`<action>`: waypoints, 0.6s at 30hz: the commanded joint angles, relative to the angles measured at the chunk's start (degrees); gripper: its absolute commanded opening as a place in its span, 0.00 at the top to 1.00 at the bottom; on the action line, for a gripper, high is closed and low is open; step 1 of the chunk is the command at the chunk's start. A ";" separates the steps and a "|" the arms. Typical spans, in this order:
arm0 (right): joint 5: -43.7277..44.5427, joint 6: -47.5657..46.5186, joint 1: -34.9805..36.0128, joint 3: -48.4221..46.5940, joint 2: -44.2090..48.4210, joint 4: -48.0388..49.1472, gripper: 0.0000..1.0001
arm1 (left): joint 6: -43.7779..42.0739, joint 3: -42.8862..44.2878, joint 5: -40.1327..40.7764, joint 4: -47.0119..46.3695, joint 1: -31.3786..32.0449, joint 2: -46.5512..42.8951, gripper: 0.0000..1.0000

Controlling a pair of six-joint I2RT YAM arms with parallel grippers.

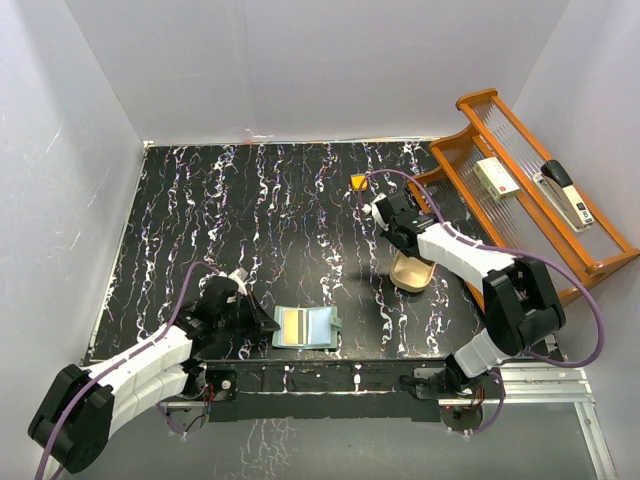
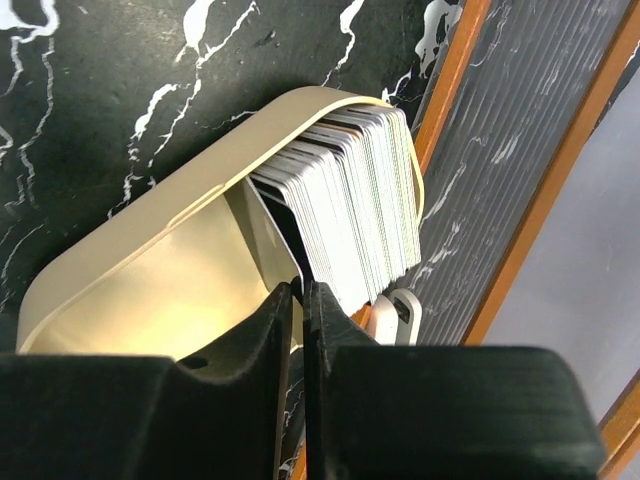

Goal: Put the credit cards into the card holder
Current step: Pick up the credit card from the storage box.

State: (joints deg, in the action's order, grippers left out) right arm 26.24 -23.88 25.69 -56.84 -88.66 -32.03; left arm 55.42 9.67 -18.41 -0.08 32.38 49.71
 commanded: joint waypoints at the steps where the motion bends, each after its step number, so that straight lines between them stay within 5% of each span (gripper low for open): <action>1: -3.73 2.71 -0.47 -4.00 5.82 -2.52 1.00 | -0.20 0.22 0.08 2.51 0.04 -1.56 1.00; 11: -17.23 10.01 -0.38 -8.08 12.83 -8.78 1.00 | -1.02 2.19 -0.95 2.92 0.01 1.06 1.00; 18: -30.13 23.19 0.20 -11.57 15.89 -9.47 1.00 | 0.11 2.67 0.71 3.99 -0.03 0.92 0.80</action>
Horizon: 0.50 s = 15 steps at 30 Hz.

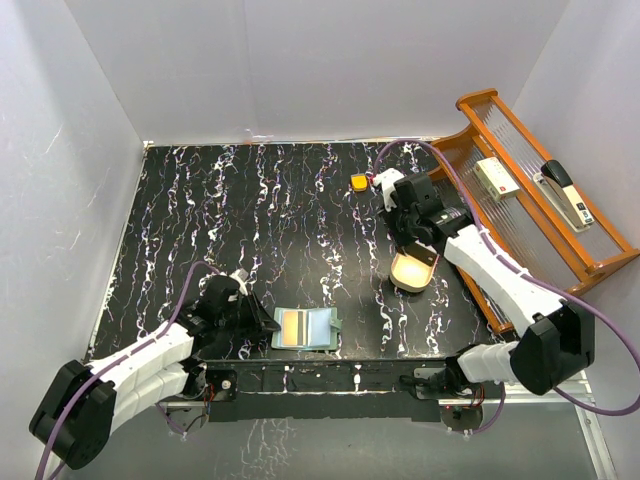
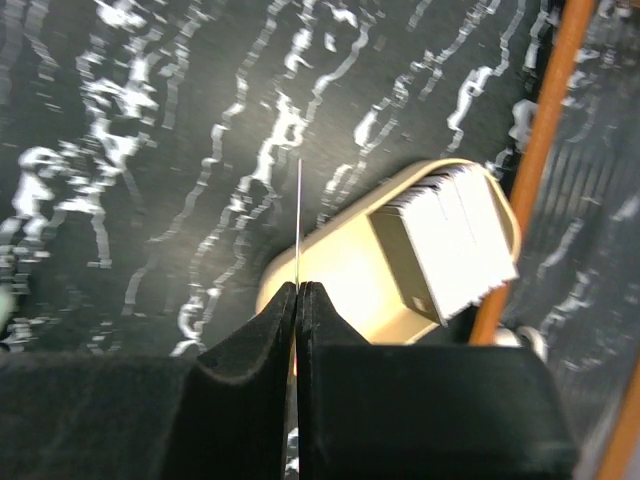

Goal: Put the credit cards into the card holder
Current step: Pick up the credit card from the storage box.

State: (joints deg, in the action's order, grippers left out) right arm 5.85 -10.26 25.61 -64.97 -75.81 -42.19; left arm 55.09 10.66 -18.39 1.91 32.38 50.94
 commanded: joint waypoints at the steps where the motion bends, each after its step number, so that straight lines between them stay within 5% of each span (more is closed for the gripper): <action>1: -11.92 11.55 0.40 -3.30 3.72 1.48 1.00 | 0.52 1.98 1.10 2.72 -0.03 -0.45 0.76; 7: -25.60 27.52 1.07 1.92 7.79 11.07 1.00 | -0.44 7.74 6.02 11.21 -0.02 -2.30 0.58; 15: -33.01 45.23 5.06 11.97 11.31 24.86 1.00 | 0.20 16.70 8.66 17.85 0.04 -4.55 0.40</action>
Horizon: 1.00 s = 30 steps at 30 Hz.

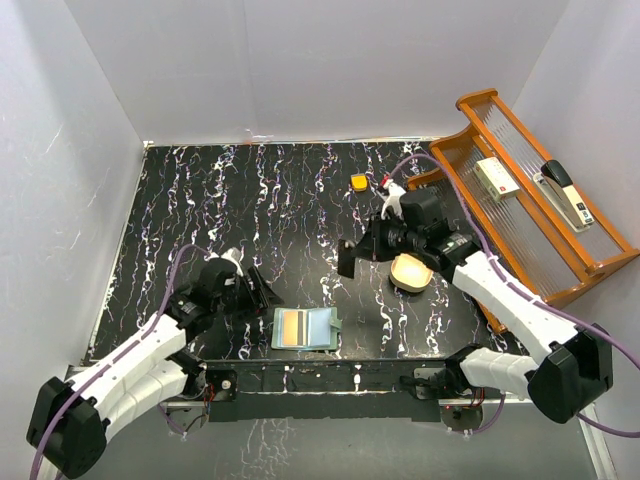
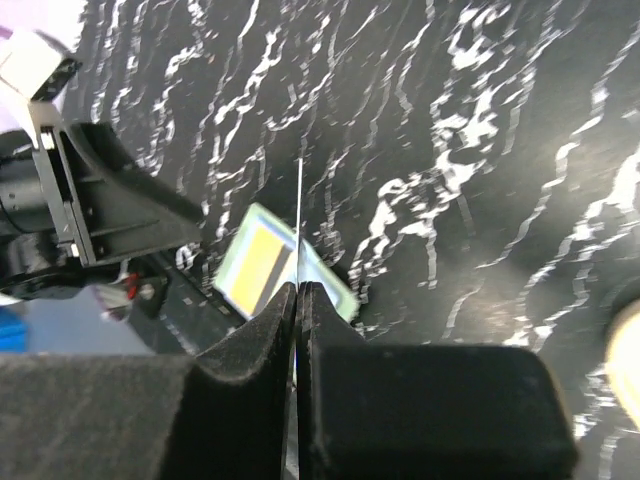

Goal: Put the credit cards into the card holder
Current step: Pick up the credit card from the storage box.

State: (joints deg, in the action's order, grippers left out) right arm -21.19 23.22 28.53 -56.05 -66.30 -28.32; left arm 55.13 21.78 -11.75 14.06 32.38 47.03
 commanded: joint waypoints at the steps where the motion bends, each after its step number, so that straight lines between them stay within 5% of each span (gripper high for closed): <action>1: -6.39 13.09 2.96 4.04 1.79 12.66 1.00 | 0.16 6.50 1.96 6.20 -0.03 -0.31 0.39; 8: -12.42 22.20 8.95 9.85 0.39 26.18 1.00 | 1.67 11.71 -4.53 1.99 0.01 -1.13 0.37; 17: -20.45 22.71 9.84 9.88 0.40 29.85 1.00 | 7.27 13.06 -11.36 -6.60 0.05 -4.14 0.40; 30: -23.32 24.85 9.72 11.99 -0.98 35.03 1.00 | 13.81 7.35 -16.10 -23.18 -0.03 -5.36 0.67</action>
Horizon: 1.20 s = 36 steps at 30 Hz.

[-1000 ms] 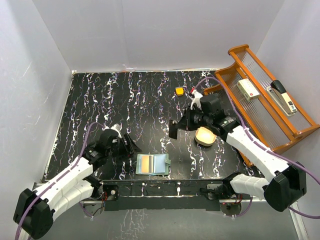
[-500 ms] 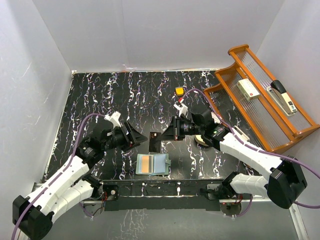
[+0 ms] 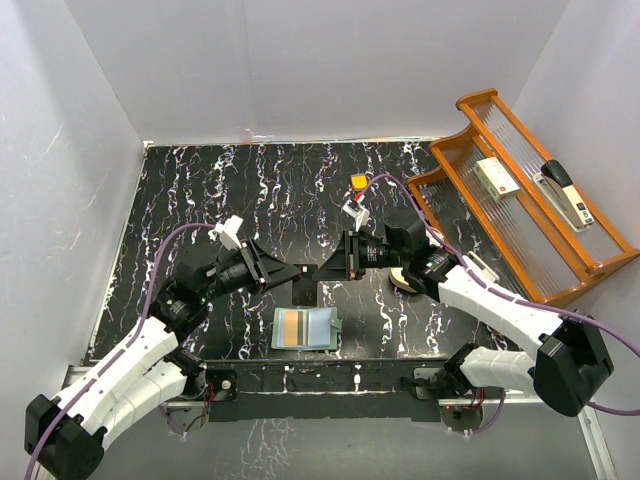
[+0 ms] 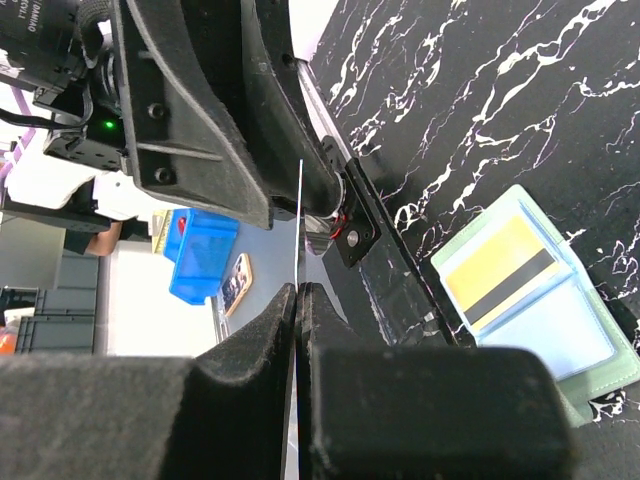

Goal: Put the credit cards into the card holder
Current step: Pick up the credit card from the storage box.

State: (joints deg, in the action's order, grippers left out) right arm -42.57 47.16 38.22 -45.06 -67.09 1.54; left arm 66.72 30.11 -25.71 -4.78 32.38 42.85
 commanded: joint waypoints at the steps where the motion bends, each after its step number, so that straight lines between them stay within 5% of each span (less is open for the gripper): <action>1: -1.84 1.01 0.07 1.13 -0.23 5.26 1.00 | 2.04 -0.89 -1.98 -4.17 0.01 -1.12 0.70; 8: -1.69 1.39 0.10 2.54 -0.75 5.96 1.00 | 2.03 -1.14 -2.67 -5.94 -0.02 -0.40 1.00; 20: 3.35 0.02 0.08 2.81 -0.54 0.25 0.68 | -1.88 -2.07 0.59 -1.25 -0.03 -2.15 1.00; 36: 21.33 -3.06 1.53 0.90 -1.37 -17.15 0.63 | -10.15 -5.01 7.60 9.99 0.02 -1.54 1.00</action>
State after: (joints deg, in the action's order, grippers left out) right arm -27.64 45.06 38.33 -41.56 -67.99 -11.38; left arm 58.57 26.63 -19.57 2.94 32.38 41.54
